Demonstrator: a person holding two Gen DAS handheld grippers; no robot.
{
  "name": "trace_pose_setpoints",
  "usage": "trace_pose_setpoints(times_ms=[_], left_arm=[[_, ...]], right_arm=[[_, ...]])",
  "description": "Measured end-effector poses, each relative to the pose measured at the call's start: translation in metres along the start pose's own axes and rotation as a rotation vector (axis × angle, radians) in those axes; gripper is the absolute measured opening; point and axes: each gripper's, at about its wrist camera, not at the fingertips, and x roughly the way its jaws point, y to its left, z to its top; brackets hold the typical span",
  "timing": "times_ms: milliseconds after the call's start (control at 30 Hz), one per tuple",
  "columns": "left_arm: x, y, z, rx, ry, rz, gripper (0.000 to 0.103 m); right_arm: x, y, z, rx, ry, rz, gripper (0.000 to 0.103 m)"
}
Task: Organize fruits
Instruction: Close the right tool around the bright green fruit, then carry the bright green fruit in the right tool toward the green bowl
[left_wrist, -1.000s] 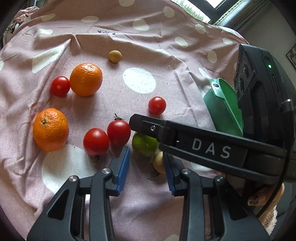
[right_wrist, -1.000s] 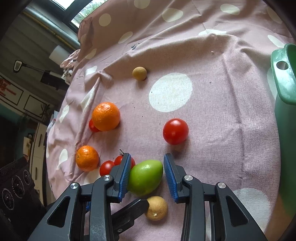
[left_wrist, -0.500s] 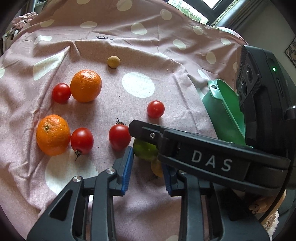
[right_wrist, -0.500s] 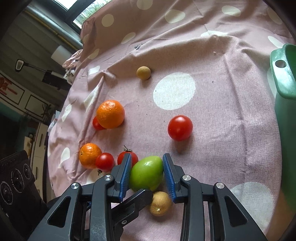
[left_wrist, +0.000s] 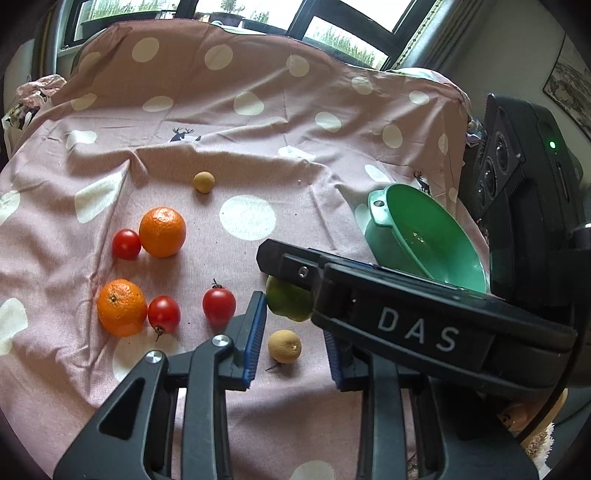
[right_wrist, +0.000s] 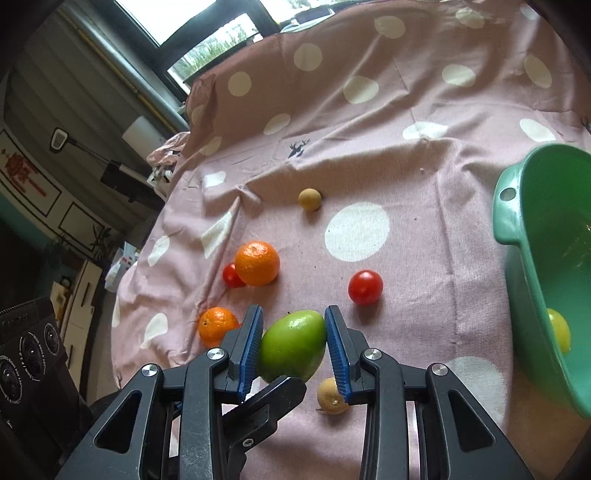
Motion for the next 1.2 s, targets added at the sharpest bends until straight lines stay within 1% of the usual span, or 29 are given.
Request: trace_pose_setpoints(times_ms=[167, 533, 967, 1200], left_arm=[[-0.011, -0.018, 0.007, 0.054, -0.039, 0.017, 0.03], [-0.03, -0.05, 0.015, 0.121, -0.103, 0.008, 0.03], [-0.035, -0.08, 0.022, 0.178, -0.129, -0.016, 0.03], [-0.034, -0.096, 0.026, 0.206, -0.136, -0.029, 0.03]], right_arm=[[-0.021, 0.0, 0.004, 0.0, -0.054, 0.016, 0.037], [-0.062, 0.001, 0.007, -0.009, -0.168, 0.018, 0.037], [-0.092, -0.012, 0.008, 0.017, -0.244, 0.009, 0.037], [-0.105, -0.018, 0.008, 0.025, -0.278, -0.01, 0.037]])
